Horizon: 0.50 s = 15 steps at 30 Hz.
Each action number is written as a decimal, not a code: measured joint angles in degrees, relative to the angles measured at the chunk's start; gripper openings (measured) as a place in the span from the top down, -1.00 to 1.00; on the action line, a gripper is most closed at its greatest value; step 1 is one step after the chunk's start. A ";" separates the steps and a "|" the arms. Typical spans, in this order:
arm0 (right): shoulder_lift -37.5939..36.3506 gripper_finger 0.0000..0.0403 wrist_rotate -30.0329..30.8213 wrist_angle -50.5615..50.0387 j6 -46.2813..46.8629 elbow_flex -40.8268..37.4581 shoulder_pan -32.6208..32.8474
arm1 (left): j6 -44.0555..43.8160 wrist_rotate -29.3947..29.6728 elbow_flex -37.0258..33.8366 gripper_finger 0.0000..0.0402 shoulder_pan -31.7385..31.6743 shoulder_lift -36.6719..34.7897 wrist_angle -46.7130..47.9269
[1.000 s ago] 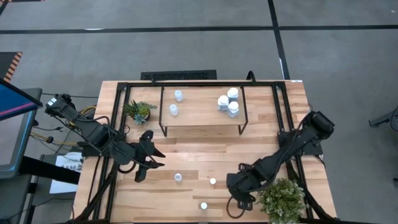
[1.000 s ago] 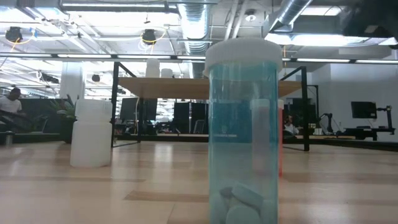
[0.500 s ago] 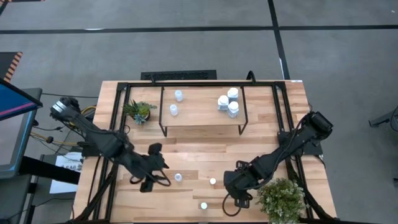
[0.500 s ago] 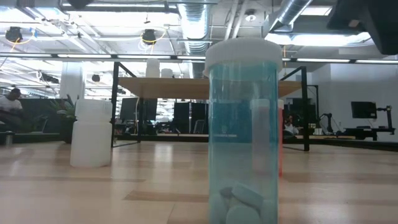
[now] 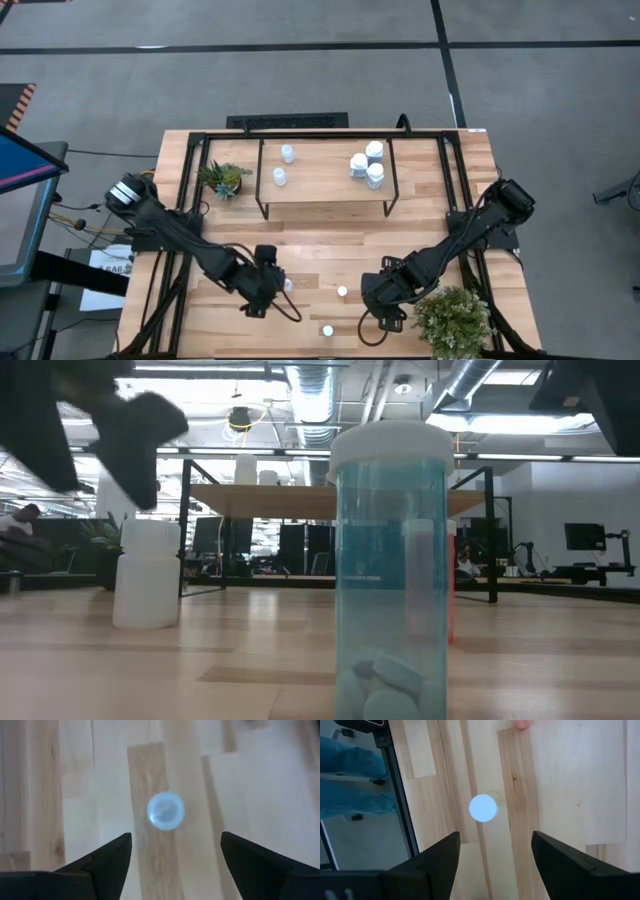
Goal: Pick and place medicine bottles onto shelf by color
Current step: Put the transparent pill bottle on the shelf aligned with the other transparent pill bottles
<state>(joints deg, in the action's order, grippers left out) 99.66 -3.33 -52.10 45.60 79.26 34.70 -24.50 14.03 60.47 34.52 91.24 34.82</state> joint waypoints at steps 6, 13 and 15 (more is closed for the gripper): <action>0.00 -0.34 0.00 -0.15 -0.01 0.00 0.00 | -1.07 0.23 0.00 -0.47 -1.32 5.40 -0.31; -0.02 -0.34 0.00 -0.16 -0.01 0.00 0.02 | 2.03 -0.34 0.02 -0.47 -2.98 7.11 -7.26; -0.02 -0.34 0.00 -0.22 0.01 0.00 0.02 | 3.32 -0.90 0.02 -0.46 -3.21 7.11 -7.64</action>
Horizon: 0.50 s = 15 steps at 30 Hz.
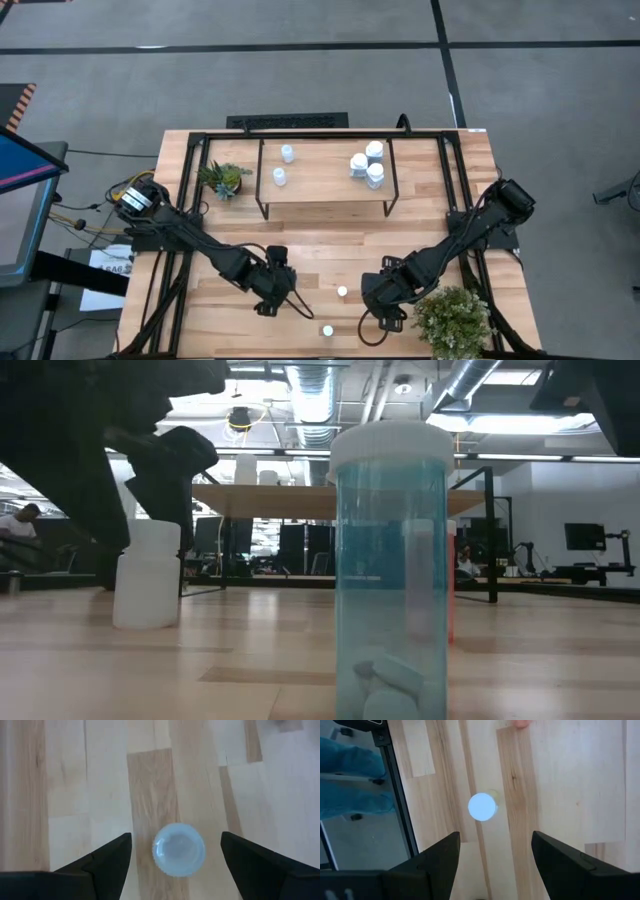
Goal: Pick and place medicine bottles onto shelf by color
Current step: Put the transparent pill bottle on the shelf aligned with the other transparent pill bottles
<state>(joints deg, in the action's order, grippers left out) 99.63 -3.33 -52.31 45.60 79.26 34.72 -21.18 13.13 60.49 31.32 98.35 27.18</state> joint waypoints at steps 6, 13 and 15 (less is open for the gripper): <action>-0.02 -0.34 -0.02 -0.22 0.00 0.00 0.00 | 1.48 -0.49 0.00 -0.34 0.02 0.00 0.73; -0.02 -0.34 -0.02 -0.65 -0.02 0.00 0.00 | 1.19 0.02 0.00 -0.01 0.02 0.00 -0.13; -0.02 -0.34 -0.02 -0.63 -0.02 0.00 0.00 | 1.17 0.08 0.00 0.11 0.02 0.00 -0.13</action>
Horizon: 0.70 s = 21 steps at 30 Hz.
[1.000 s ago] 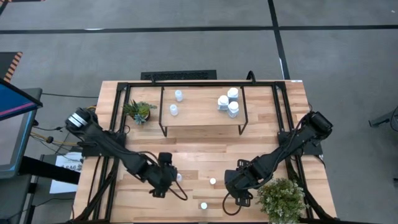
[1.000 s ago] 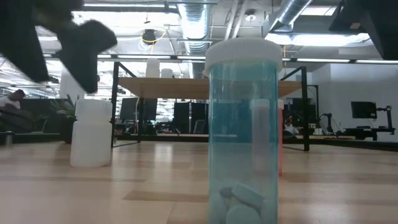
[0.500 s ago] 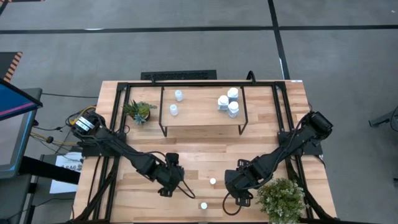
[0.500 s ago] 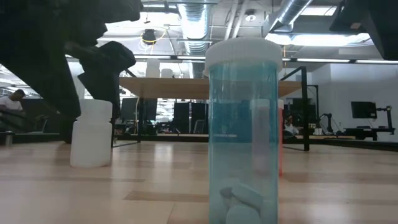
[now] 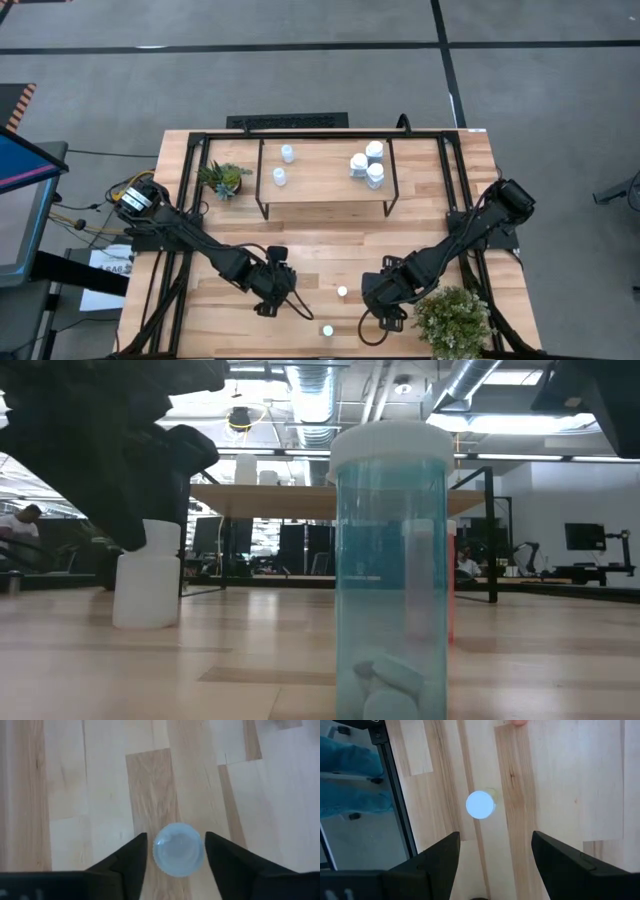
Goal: Pick and place medicine bottles onto shelf by color
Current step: Put the transparent pill bottle on the shelf aligned with the other transparent pill bottles
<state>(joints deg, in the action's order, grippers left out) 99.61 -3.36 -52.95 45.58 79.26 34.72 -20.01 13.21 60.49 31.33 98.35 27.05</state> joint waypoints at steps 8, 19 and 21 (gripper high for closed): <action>0.00 -0.34 0.00 -0.19 0.92 0.00 0.00 | -4.43 -4.62 2.06 0.49 -1.80 -1.84 1.86; 0.00 -0.34 0.06 -0.20 1.84 0.02 0.00 | 5.91 -3.80 16.23 0.48 -11.31 -13.25 25.22; 0.00 -0.34 0.09 -0.20 2.42 0.02 0.00 | 7.81 -1.59 18.59 0.48 -14.37 -14.88 29.50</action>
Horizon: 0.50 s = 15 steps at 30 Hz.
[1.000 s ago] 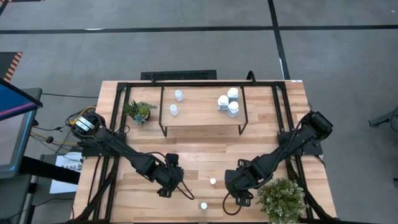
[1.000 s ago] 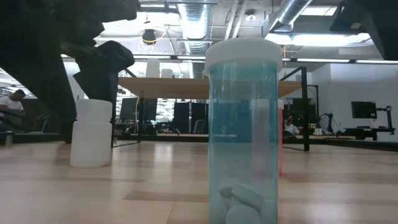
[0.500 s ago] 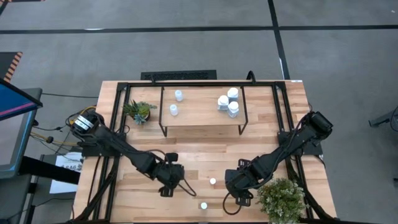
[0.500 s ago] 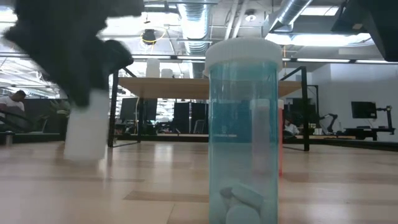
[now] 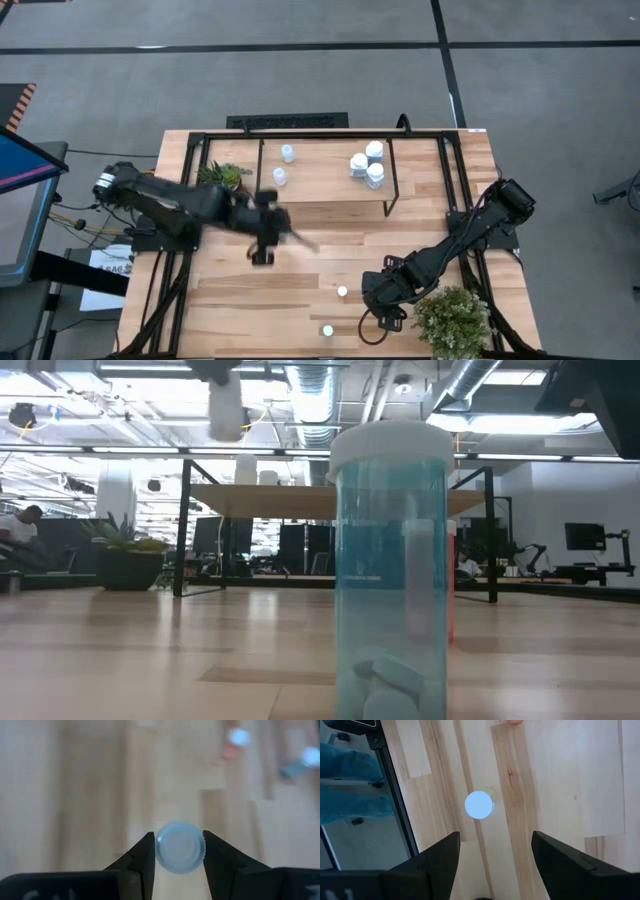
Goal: Pick and place medicine bottles onto shelf by color
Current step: Put the transparent pill bottle on the shelf aligned with the other transparent pill bottles
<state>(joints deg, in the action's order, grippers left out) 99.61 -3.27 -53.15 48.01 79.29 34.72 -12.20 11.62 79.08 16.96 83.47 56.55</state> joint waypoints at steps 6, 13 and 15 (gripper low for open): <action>0.00 -0.34 0.12 0.00 0.02 0.00 0.00 | 4.99 0.01 3.71 0.48 -11.91 -2.32 3.35; 0.00 -0.34 0.19 0.01 0.17 0.00 0.00 | 8.57 -5.23 4.07 0.48 -23.58 -1.70 4.80; 0.00 -0.34 0.23 0.02 0.15 0.00 0.00 | 8.59 -7.64 4.06 0.48 -25.31 -1.77 5.75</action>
<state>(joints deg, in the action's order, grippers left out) 99.61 -3.04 -53.12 48.16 79.29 34.72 -3.62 3.98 83.14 -8.35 81.69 62.29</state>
